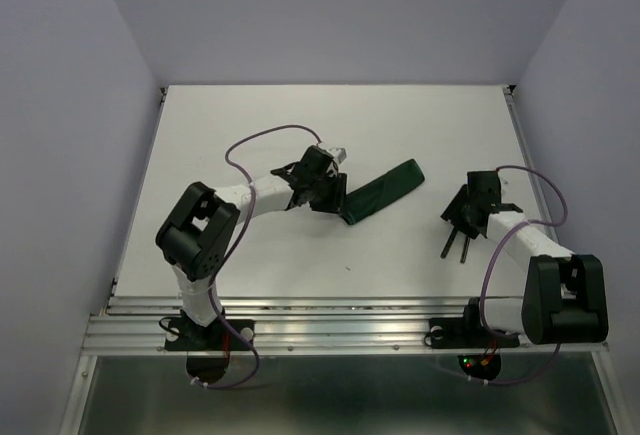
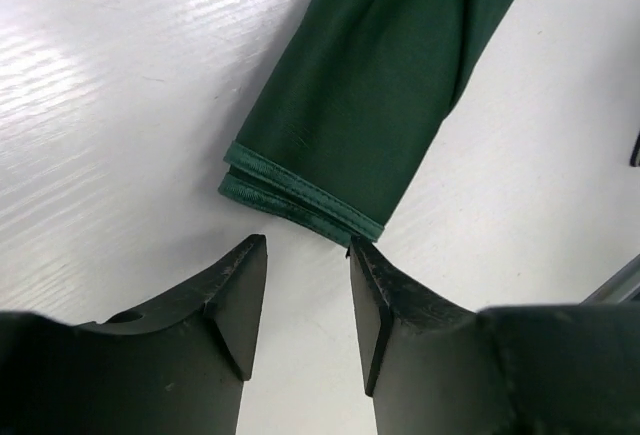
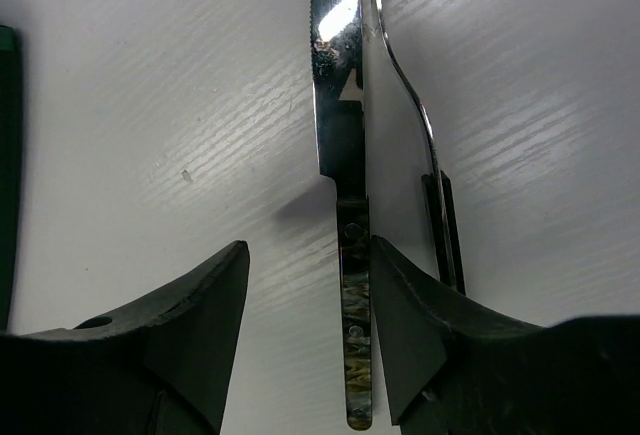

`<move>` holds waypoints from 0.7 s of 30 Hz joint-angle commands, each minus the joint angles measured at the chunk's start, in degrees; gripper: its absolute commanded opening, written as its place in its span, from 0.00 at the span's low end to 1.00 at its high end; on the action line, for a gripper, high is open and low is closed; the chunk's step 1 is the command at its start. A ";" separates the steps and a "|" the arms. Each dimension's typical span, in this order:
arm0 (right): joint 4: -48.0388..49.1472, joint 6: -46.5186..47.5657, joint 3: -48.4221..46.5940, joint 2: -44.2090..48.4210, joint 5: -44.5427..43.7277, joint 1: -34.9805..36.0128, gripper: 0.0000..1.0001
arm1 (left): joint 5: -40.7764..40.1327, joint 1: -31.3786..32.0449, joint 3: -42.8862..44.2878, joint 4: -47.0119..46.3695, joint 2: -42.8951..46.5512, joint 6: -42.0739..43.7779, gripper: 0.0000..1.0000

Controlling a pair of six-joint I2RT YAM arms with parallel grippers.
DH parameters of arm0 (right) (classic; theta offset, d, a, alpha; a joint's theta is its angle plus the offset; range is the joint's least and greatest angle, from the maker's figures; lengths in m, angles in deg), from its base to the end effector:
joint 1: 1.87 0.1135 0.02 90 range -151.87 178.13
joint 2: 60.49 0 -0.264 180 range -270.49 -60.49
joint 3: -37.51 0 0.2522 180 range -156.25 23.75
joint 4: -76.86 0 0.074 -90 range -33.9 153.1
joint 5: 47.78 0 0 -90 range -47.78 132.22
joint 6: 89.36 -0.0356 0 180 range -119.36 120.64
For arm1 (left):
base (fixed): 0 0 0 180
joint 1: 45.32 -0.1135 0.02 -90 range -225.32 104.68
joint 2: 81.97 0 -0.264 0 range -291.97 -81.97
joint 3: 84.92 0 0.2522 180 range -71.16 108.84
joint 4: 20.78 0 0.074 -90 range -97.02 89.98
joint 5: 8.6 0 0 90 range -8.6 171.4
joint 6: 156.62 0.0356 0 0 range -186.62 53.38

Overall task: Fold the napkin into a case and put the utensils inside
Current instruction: Move the smaller rectangle folded napkin to the center of the board, then pick up the knife from the corner of the board.

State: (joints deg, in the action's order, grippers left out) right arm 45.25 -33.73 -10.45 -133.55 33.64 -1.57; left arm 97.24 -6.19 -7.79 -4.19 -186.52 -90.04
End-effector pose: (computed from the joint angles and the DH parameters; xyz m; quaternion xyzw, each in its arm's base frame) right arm 0.2314 -0.0041 0.1678 0.3004 0.9072 0.0167 0.2940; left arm 0.2949 -0.2524 0.1777 0.1779 0.8958 -0.3093 0.2648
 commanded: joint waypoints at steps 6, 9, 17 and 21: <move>-0.52 -1.75 1.24 0.82 1.72 0.14 0.58 | -8.45 -2.04 2.45 5.60 13.93 0.66 0.51; 0.44 -1.75 1.94 -0.86 3.56 0.14 0.56 | -10.21 -3.01 2.54 6.57 16.83 0.22 0.51; 3.87 -1.23 3.78 -0.42 8.05 0.14 0.27 | -11.27 -5.03 1.75 6.84 20.27 -0.57 0.51; 5.54 -1.22 5.10 0.28 13.85 0.75 0.14 | -10.04 -5.21 1.93 6.75 19.04 -0.22 0.50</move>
State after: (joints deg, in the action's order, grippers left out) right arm 49.65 -35.04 -7.30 -133.79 41.51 -1.64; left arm 86.97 -11.30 -7.26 2.46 -168.27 -90.32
